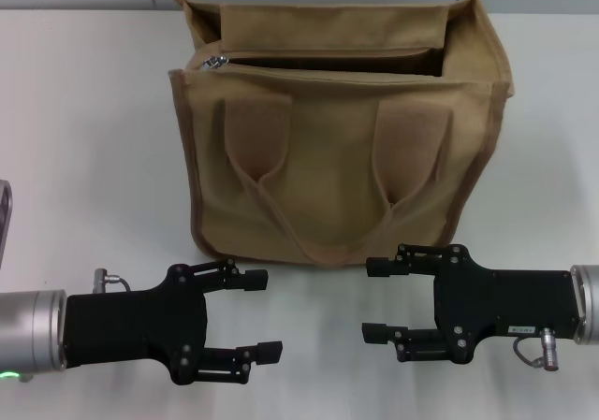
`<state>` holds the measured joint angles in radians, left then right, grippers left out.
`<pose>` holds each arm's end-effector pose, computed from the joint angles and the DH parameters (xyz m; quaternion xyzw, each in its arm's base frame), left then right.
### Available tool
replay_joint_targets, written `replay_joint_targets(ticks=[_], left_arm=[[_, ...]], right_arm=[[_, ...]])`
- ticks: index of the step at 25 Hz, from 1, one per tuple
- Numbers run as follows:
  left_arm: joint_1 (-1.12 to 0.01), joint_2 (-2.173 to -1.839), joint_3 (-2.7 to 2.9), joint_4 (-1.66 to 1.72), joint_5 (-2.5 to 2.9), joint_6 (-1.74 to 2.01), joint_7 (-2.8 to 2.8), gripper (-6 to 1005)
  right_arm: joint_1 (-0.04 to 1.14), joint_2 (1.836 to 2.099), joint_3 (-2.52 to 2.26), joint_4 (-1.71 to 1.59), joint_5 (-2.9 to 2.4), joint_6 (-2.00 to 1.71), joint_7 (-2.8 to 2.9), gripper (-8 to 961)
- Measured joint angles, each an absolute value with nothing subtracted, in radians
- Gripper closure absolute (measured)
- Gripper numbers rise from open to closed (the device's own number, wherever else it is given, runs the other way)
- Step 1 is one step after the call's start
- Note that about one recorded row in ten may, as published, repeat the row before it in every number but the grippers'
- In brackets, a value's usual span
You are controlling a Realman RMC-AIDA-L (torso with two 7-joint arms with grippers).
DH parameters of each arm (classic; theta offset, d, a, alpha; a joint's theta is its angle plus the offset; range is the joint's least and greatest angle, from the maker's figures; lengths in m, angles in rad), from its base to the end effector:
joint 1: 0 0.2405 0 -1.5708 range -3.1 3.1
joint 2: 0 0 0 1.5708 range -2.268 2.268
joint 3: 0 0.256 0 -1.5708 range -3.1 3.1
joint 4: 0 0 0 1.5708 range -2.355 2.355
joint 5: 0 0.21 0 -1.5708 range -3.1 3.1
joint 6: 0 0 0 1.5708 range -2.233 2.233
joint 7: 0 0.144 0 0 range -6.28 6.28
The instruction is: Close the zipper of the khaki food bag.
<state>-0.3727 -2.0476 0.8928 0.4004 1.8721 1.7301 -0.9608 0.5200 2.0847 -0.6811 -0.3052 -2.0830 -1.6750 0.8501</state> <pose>-0.2913 0.2338 -0.0386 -0.9450 -0.1354 -0.2960 0.0329 0.2681 0.2592 -0.0612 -0.9542 0.0819 0.2862 0.0312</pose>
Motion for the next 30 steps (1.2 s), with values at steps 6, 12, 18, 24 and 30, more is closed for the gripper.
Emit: replay_joint_targets(ticks=[6, 12, 18, 24, 30], left_arm=[[-0.371, -2.047, 0.893, 0.4, 1.873, 1.73, -0.96, 166], [-0.372, -2.046, 0.893, 0.4, 1.873, 1.728, -0.958, 166], [-0.373, -2.046, 0.893, 0.4, 1.873, 1.726, -0.958, 166], [-0.376, -2.052, 0.885, 0.4, 1.869, 1.74, -0.957, 166], [-0.405, -2.069, 0.85, 0.389, 1.849, 1.83, -0.912, 166]], right_arm=[[0.52, 2.085, -0.68, -0.305, -2.083, -1.675, 0.85, 228], [0.52, 2.085, -0.678, -0.305, -2.083, -1.675, 0.85, 228], [0.52, 2.085, -0.678, -0.305, -2.083, -1.675, 0.85, 228], [0.52, 2.085, -0.672, -0.305, -2.083, -1.674, 0.85, 228], [0.52, 2.085, -0.672, -0.305, -2.083, -1.673, 0.85, 228]])
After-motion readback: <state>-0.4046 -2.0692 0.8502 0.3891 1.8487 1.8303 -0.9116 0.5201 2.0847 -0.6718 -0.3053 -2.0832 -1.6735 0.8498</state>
